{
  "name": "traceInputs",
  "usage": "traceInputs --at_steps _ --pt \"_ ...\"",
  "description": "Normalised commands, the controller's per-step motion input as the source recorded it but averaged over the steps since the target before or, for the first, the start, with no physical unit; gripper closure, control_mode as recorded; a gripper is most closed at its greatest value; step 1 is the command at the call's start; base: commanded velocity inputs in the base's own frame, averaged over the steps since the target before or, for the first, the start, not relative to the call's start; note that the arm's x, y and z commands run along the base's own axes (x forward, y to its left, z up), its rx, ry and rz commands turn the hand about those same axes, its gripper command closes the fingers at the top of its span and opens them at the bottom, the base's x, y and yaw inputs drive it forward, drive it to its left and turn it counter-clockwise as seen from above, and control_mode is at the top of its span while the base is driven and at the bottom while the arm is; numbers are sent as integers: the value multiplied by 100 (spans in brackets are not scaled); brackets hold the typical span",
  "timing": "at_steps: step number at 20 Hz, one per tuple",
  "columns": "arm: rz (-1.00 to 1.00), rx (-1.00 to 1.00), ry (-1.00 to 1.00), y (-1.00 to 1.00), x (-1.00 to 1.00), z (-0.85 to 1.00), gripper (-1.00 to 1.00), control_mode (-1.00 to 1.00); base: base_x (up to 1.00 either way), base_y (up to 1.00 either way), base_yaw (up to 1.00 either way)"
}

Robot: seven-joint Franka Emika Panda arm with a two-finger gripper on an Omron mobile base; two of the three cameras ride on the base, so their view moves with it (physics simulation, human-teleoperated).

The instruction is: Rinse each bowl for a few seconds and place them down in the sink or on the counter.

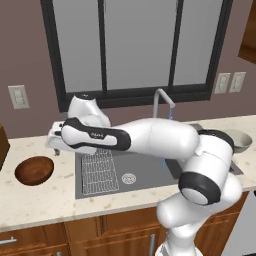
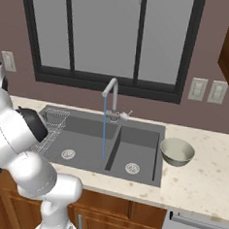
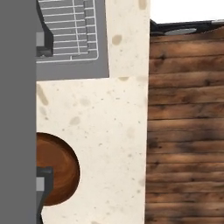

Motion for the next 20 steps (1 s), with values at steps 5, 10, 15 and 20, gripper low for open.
traceInputs --at_steps 5,10,15,20 --pt "0 0 -1 15 0 -25 -100 -100 0 0 0" --pt "0 -1 -5 13 0 -19 -100 -100 0 0 0" --pt "0 -1 -8 11 4 -11 -100 -100 0 0 0" --pt "0 0 -4 1 13 -3 -100 -100 0 0 0"
